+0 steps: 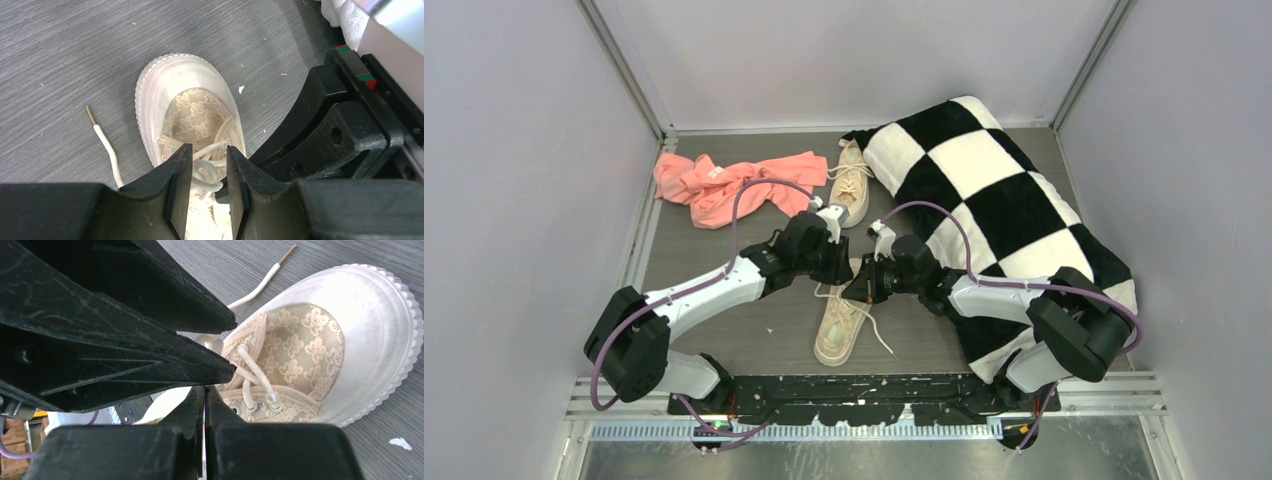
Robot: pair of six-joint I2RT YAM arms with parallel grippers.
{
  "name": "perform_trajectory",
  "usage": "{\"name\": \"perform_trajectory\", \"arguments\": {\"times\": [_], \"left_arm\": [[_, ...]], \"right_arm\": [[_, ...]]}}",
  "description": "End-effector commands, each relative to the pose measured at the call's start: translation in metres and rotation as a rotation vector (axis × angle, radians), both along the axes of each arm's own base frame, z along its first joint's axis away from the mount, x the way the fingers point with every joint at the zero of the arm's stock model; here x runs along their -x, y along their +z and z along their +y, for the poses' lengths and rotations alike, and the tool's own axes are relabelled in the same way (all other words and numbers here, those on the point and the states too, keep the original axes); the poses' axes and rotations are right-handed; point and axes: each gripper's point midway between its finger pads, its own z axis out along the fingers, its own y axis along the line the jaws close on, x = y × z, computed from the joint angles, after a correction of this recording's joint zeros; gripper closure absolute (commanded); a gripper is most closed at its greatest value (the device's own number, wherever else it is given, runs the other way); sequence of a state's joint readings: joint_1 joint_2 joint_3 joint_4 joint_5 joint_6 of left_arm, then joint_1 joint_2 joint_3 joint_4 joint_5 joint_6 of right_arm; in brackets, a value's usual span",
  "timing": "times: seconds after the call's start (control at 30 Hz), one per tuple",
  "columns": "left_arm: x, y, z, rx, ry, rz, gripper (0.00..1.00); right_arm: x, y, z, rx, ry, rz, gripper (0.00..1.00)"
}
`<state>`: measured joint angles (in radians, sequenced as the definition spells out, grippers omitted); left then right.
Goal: Tie the shoes
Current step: Tie the shoelace on the shoe.
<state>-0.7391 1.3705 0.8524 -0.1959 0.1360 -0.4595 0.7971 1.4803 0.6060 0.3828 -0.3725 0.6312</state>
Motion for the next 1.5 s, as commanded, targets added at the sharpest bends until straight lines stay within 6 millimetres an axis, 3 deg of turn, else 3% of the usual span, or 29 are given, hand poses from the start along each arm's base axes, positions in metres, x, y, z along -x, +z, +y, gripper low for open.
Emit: {"name": "perform_trajectory", "arguments": {"times": [0.0,0.3,0.5,0.7,0.83,1.47], "left_arm": [[-0.001,0.015,-0.004,0.013,-0.029,-0.022,0.67],[0.003,0.01,-0.004,0.004,-0.043,0.001,0.68],[0.001,0.011,-0.006,0.009,-0.047,-0.004,0.81],[0.002,0.011,-0.005,0.001,-0.047,-0.001,0.83],[0.0,0.015,-0.003,0.005,-0.037,-0.019,0.99],[0.002,0.021,0.003,0.067,0.021,-0.048,0.99]], "right_arm": [[-0.014,0.028,0.012,-0.076,-0.007,-0.071,0.99],[-0.014,0.029,0.013,-0.078,-0.006,-0.071,0.99],[-0.013,0.028,0.012,-0.077,-0.006,-0.07,0.99],[-0.014,0.027,0.012,-0.076,-0.006,-0.068,0.99],[-0.013,0.026,0.012,-0.071,-0.005,-0.068,0.99],[0.005,0.012,-0.006,0.025,0.045,-0.041,0.99]]}}
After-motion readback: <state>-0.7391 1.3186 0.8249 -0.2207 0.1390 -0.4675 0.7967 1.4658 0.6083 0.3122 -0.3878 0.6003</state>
